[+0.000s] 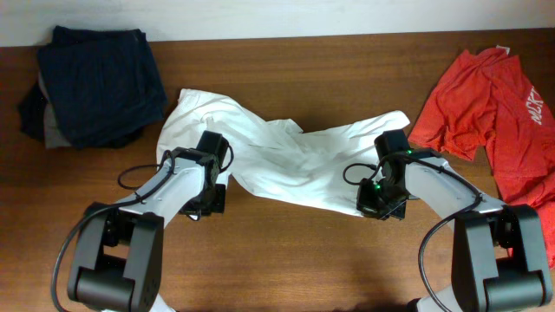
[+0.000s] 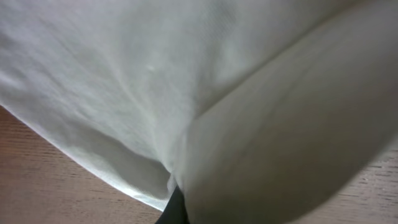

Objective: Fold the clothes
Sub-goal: 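Regrasp the shirt's bottom hem corners with both grippers, then lift the shirt with both grippers and swing it forward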

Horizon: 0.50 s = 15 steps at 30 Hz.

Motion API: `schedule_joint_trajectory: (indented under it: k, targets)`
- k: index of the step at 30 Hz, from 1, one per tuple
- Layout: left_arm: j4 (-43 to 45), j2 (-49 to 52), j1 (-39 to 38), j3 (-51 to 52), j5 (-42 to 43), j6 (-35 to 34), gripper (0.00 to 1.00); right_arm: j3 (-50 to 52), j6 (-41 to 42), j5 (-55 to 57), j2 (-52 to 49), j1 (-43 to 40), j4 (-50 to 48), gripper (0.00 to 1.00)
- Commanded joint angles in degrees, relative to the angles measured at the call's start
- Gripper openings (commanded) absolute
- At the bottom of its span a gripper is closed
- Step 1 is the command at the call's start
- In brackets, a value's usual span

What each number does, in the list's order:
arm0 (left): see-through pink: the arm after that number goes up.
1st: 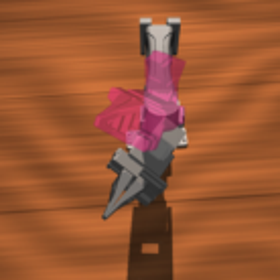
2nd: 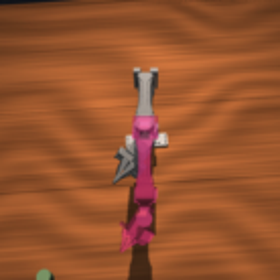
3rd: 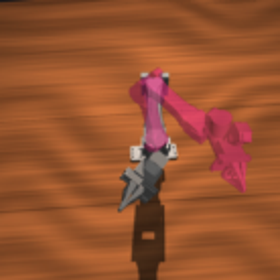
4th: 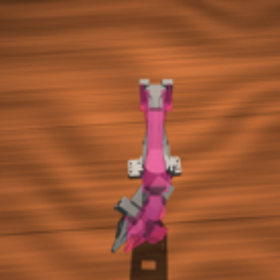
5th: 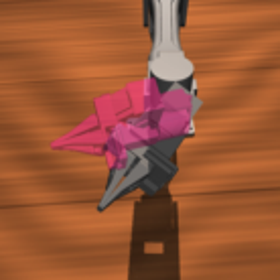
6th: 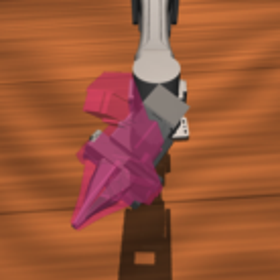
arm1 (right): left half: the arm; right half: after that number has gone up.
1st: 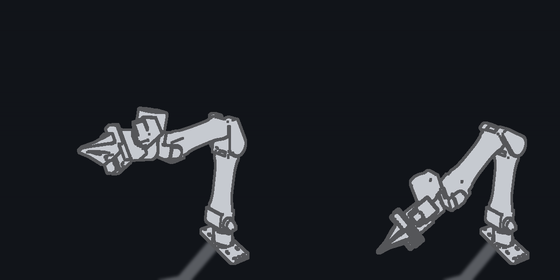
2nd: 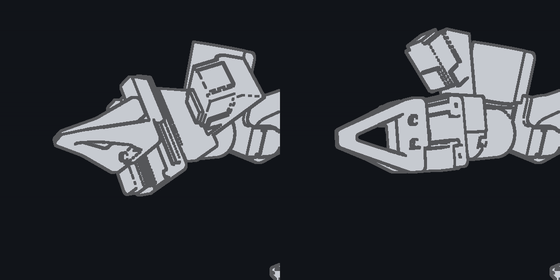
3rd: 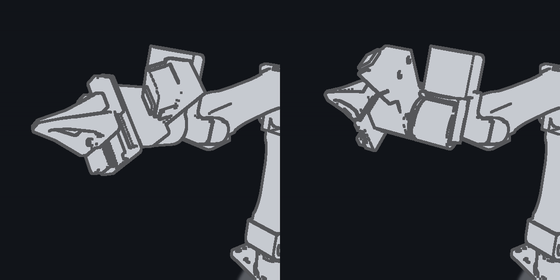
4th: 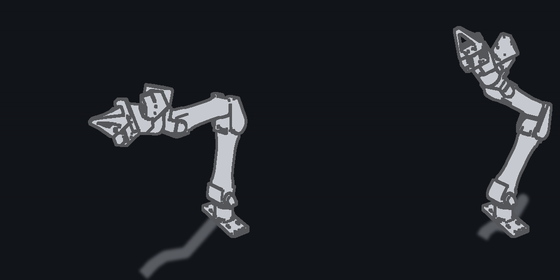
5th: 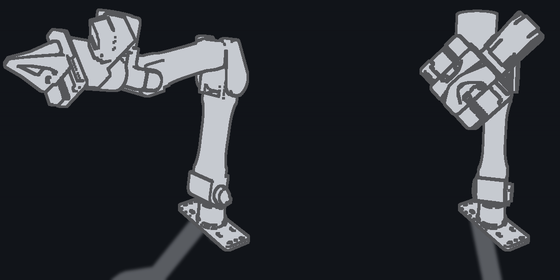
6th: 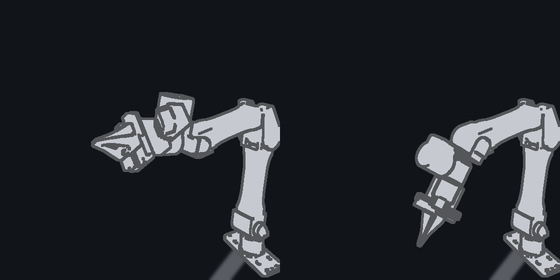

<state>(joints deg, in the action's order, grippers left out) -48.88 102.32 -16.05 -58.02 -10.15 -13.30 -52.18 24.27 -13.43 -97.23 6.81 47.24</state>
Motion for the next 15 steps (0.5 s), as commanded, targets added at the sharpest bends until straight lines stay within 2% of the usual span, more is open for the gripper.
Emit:
schedule_joint_trajectory:
  k: [1, 4, 8, 10, 13, 15]
  targets:
    - [-2.12, -4.55, 0.17, -1.14, -0.66, -0.96, 0.01, -1.60, 0.22, -0.07, 0.35, 0.20, 1.36, 0.04]
    - [-11.47, -14.08, 0.17, -7.39, -0.63, -0.98, 0.01, -10.01, -0.50, 0.57, 0.98, 0.20, 9.77, 0.04]
    - [-23.91, -29.24, 0.17, -20.87, -0.72, -0.98, 0.01, -30.67, -1.73, 7.17, 6.97, 0.17, 26.40, 0.04]
    - [-26.12, -36.52, 0.17, -29.70, -2.03, -0.98, 0.01, -47.30, -3.80, 9.49, 10.29, -1.57, 36.72, 0.04]
    - [-27.76, -41.75, 0.17, -37.16, -3.43, -0.98, 0.01, -69.05, -6.95, 9.46, 10.73, -6.08, 49.72, 0.04]
    - [-29.33, -44.13, 0.17, -42.95, -3.45, -0.96, 0.01, -79.08, -8.63, 8.94, 12.83, -8.15, 50.10, 0.04]
